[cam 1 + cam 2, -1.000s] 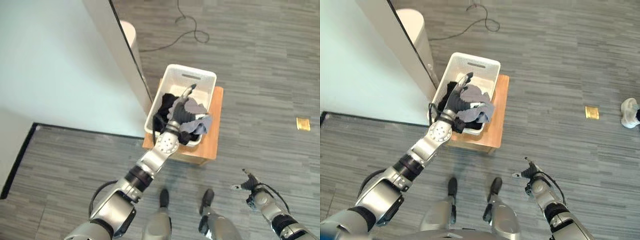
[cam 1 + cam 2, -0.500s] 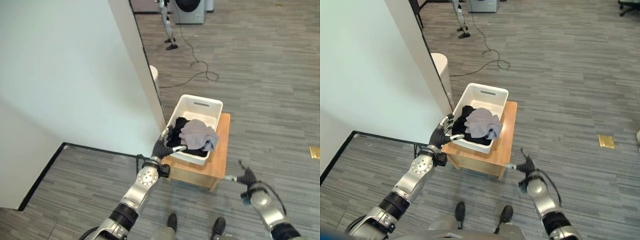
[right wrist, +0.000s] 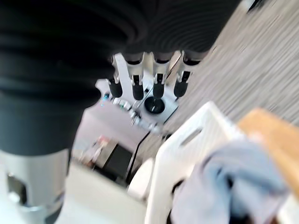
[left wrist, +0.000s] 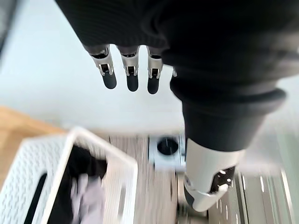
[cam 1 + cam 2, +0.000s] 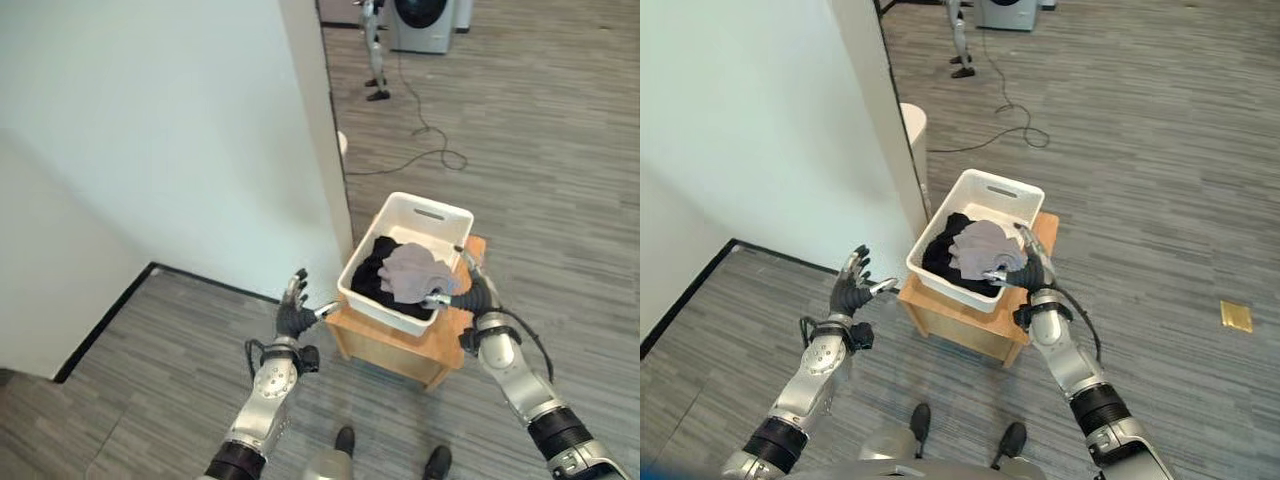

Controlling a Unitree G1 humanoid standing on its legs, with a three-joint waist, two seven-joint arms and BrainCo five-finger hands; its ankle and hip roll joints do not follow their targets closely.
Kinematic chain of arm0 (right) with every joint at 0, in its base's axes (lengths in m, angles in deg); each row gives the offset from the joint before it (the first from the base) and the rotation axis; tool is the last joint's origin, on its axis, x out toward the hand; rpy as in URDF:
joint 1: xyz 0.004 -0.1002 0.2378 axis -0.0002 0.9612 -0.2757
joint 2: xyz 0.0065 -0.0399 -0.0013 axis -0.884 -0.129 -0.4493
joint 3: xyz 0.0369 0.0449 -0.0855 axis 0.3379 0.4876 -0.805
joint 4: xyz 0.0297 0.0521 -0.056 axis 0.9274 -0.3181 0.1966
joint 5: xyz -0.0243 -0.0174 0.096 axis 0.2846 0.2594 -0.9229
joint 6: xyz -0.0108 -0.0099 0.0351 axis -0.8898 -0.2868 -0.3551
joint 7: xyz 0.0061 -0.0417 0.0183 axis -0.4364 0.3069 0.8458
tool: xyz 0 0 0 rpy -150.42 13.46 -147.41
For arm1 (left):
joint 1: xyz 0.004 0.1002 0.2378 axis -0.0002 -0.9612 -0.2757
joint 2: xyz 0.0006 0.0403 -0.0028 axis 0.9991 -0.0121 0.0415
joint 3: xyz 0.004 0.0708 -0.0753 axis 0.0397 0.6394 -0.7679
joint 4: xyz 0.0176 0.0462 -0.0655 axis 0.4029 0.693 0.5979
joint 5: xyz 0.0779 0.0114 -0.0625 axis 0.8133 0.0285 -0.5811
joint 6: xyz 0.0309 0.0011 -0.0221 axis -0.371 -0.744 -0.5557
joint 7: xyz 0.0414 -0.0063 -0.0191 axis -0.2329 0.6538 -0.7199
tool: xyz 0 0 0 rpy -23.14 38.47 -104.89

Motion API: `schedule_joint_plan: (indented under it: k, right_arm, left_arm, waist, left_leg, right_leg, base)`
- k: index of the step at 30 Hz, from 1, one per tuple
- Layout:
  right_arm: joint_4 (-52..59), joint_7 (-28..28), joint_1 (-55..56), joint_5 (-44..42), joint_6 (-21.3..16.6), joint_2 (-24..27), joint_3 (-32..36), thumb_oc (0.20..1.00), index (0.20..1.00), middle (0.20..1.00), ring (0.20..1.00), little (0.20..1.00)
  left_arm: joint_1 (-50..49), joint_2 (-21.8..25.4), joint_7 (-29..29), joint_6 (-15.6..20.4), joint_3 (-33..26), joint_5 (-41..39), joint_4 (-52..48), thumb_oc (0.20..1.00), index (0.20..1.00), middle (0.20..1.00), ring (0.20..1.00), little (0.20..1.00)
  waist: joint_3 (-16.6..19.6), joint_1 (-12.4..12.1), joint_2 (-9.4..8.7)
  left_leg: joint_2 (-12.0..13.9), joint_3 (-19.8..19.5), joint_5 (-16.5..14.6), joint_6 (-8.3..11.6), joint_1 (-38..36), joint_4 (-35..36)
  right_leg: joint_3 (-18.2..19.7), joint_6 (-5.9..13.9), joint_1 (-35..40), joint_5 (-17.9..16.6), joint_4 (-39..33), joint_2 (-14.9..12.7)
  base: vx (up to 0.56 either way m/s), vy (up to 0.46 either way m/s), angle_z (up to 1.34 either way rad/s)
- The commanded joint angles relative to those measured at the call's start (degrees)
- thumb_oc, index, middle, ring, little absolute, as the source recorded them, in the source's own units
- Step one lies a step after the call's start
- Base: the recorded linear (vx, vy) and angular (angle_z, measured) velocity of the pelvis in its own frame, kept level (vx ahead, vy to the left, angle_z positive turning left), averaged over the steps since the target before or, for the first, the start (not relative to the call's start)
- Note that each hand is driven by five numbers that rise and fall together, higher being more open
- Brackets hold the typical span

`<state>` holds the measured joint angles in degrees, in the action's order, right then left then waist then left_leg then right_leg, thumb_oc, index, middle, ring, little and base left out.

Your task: Pick up bed clothes into laundry basket.

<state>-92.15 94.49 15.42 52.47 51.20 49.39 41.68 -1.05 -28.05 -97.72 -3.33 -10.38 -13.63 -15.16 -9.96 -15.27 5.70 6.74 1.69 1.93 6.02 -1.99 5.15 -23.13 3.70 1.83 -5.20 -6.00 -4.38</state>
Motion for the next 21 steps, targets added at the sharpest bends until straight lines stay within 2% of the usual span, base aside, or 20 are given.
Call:
schedule_joint_plan:
  k: [1, 4, 5, 6, 7, 9, 10, 11, 12, 13, 15, 16, 18, 20, 21]
  right_arm:
    - [0.77, 1.3, -8.93, 5.41, -0.96, 1.66, -1.16, 1.0, 1.0, 1.0, 1.0, 1.0]
    - [0.66, -0.52, -7.72, 7.25, -1.53, 0.14, -4.51, 1.0, 1.0, 1.0, 1.0, 1.0]
    - [0.92, -0.37, -6.92, 7.59, -2.0, 0.27, -4.65, 1.0, 1.0, 1.0, 1.0, 1.0]
    - [0.75, 0.41, -7.96, 7.53, -3.37, 0.35, -4.66, 1.0, 1.0, 1.0, 1.0, 1.0]
    - [0.11, 0.42, -9.2, 6.61, -3.63, 0.38, -4.78, 1.0, 1.0, 1.0, 1.0, 1.0]
    - [0.12, 0.76, -10.84, 5.26, -3.91, 1.1, -3.75, 1.0, 1.0, 1.0, 1.0, 1.0]
    - [-0.02, 0.75, -11.2, 5.04, -3.99, 0.98, -4.0, 1.0, 1.0, 1.0, 1.0, 1.0]
    - [0.64, 0.9, -10.92, 3.71, -4.18, 1.59, -2.87, 1.0, 1.0, 1.0, 1.0, 1.0]
    - [1.21, 0.85, -10.34, 2.28, -4.28, 2.09, -1.81, 1.0, 1.0, 1.0, 1.0, 1.0]
    - [2.58, 0.78, -8.38, -0.86, -4.47, 2.68, 0.29, 1.0, 1.0, 1.0, 1.0, 1.0]
    - [3.8, 0.02, -6.69, -1.93, -4.31, 2.55, 0.95, 1.0, 1.0, 1.0, 1.0, 1.0]
    - [4.36, -0.57, -5.87, -1.98, -4.0, 2.41, 1.52, 1.0, 1.0, 1.0, 1.0, 1.0]
    - [3.88, -0.74, -6.63, -1.53, -3.48, 1.06, 1.11, 1.0, 1.0, 1.0, 1.0, 1.0]
    - [4.1, -1.24, -7.06, -1.91, -3.24, 0.14, 1.22, 1.0, 1.0, 1.0, 1.0, 1.0]
    - [4.57, -1.67, -6.8, -2.37, -3.08, 0.04, 1.69, 1.0, 1.0, 1.0, 1.0, 1.0]
  left_arm:
    - [3.25, 0.33, -2.16, 4.89, 0.69, -3.3, -1.05, 1.0, 1.0, 1.0, 1.0, 1.0]
    - [0.56, -0.02, -3.07, 5.07, -0.65, -3.6, -2.5, 1.0, 1.0, 1.0, 1.0, 1.0]
    - [0.72, 0.22, -3.53, 4.72, -0.81, -2.36, -2.78, 1.0, 1.0, 1.0, 1.0, 1.0]
    - [2.75, 0.81, -4.28, 3.57, -1.88, 1.49, -3.13, 1.0, 1.0, 1.0, 1.0, 1.0]
    - [3.66, 1.73, -4.33, 3.43, -2.99, 2.36, -2.98, 1.0, 1.0, 1.0, 1.0, 1.0]
    - [4.69, 4.16, -3.73, 3.54, -5.09, 2.2, -4.02, 1.0, 1.0, 1.0, 1.0, 1.0]
    - [4.63, 4.41, -3.47, 3.38, -5.54, 1.92, -4.23, 1.0, 1.0, 1.0, 1.0, 1.0]
    - [4.86, 5.47, -2.83, 3.45, -6.26, 0.98, -4.72, 1.0, 1.0, 1.0, 1.0, 1.0]
    - [5.02, 5.99, -2.11, 3.33, -6.32, 0.25, -4.95, 1.0, 1.0, 1.0, 1.0, 1.0]
    - [5.56, 6.68, -0.81, 3.22, -5.86, -1.52, -5.35, 1.0, 1.0, 1.0, 1.0, 1.0]
    - [4.43, 6.9, 0.06, 3.37, -5.43, -2.56, -5.79, 1.0, 1.0, 1.0, 1.0, 1.0]
    - [3.53, 6.92, 0.72, 3.52, -5.72, -2.94, -6.25, 1.0, 1.0, 1.0, 1.0, 1.0]
    - [2.45, 7.06, 1.15, 3.34, -6.3, -3.6, -6.37, 1.0, 1.0, 1.0, 1.0, 1.0]
    - [2.04, 7.87, 1.0, 3.27, -7.56, -4.55, -7.22, 1.0, 1.0, 1.0, 1.0, 1.0]
    - [1.71, 8.24, 1.49, 3.08, -7.84, -4.84, -7.88, 1.0, 1.0, 1.0, 1.0, 1.0]
  waist:
    - [-1.76, -3.14, 0.06]
    - [-2.66, -5.12, 0.19]
    - [-3.77, -5.88, 0.29]
    - [-4.52, -4.99, 0.75]
    - [-4.76, -3.84, 0.89]
    - [-2.76, -1.11, 1.36]
    - [-3.14, -0.81, 1.28]
    - [-2.42, 0.79, 1.31]
    - [-1.81, 1.9, 1.36]
    - [-0.39, 3.77, 1.28]
    - [0.45, 3.68, 1.2]
    - [1.25, 3.57, 1.11]
    - [2.08, 1.67, 0.56]
    - [2.88, 0.18, -0.03]
    - [3.24, 0.08, -0.36]
  left_leg:
    - [3.24, 0.18, 4.8, 4.24, 4.57, -0.15]
    - [3.59, 0.14, 5.46, 4.11, 5.33, -0.15]
    - [4.31, 1.5, 6.1, 4.42, 5.91, -0.31]
    - [8.72, 14.55, 7.28, 4.09, 7.64, -0.98]
    - [10.62, 21.44, 8.53, 3.07, 7.96, -1.81]
    - [16.19, 38.95, 8.12, 2.35, 4.89, -2.1]
    - [16.07, 39.18, 8.11, 2.33, 4.45, -1.82]
    - [17.28, 45.16, 8.17, 1.76, 3.1, -3.09]
    - [17.81, 48.14, 8.42, 1.63, 2.01, -3.78]
    - [18.13, 51.33, 8.21, 1.04, 0.11, -5.22]
    - [17.97, 49.36, 8.8, 1.02, 0.78, -6.81]
    - [16.74, 48.06, 8.28, 0.27, 0.5, -4.63]
    - [14.93, 45.31, 8.45, -0.03, 0.78, -2.58]
    - [12.77, 43.88, 7.22, -1.3, 0.8, -1.5]
    - [11.47, 42.8, 5.75, -2.19, 0.5, -1.24]
  right_leg:
    - [-2.98, 6.71, 6.27, 7.22, 1.0, -5.24]
    - [-4.02, 6.23, 6.19, 7.41, 1.0, -4.92]
    - [-5.9, 6.12, 6.83, 7.6, 1.0, -5.25]
    - [-12.38, 6.3, 6.9, 7.0, 1.0, -6.58]
    - [-15.09, 6.28, 7.2, 6.99, 1.0, -6.94]
    - [-22.56, 6.25, 7.62, 6.41, 1.0, -8.33]
    - [-22.63, 6.32, 7.92, 6.43, 1.0, -8.36]
    - [-25.47, 5.56, 8.32, 6.15, 1.05, -8.29]
    - [-26.9, 5.11, 8.81, 6.05, 1.14, -8.25]
    - [-29.35, 3.79, 10.81, 6.2, 1.5, -7.77]
    - [-31.59, 3.56, 14.23, 6.55, 1.6, -7.36]
    - [-32.34, 3.91, 15.37, 6.28, 1.75, -7.08]
    - [-33.01, 3.85, 16.73, 6.23, 2.11, -6.9]
    - [-34.52, 4.25, 17.71, 6.25, 4.37, -7.77]
    - [-34.92, 4.72, 17.69, 6.23, 7.26, -9.68]
  base:
    - [-0.08, -0.013, 0.2]
    - [-0.09, -0.037, 0.29]
    - [-0.28, -0.022, 0.23]
    - [-0.3, -0.017, 0.35]
    - [-0.27, -0.001, 0.63]
    - [-0.14, -0.022, 2.73]
    - [-0.12, -0.001, 4.08]
    - [-0.05, -0.005, 3.45]
    - [0.05, -0.014, 2.76]
    - [0.1, -0.016, 2.34]
    - [0.28, 0.079, 2.37]
    - [0.35, 0.204, 1.85]
    - [0.23, 0.187, 1.12]
    - [0.25, 0.169, 0.79]
    - [0.17, 0.135, 0.41]
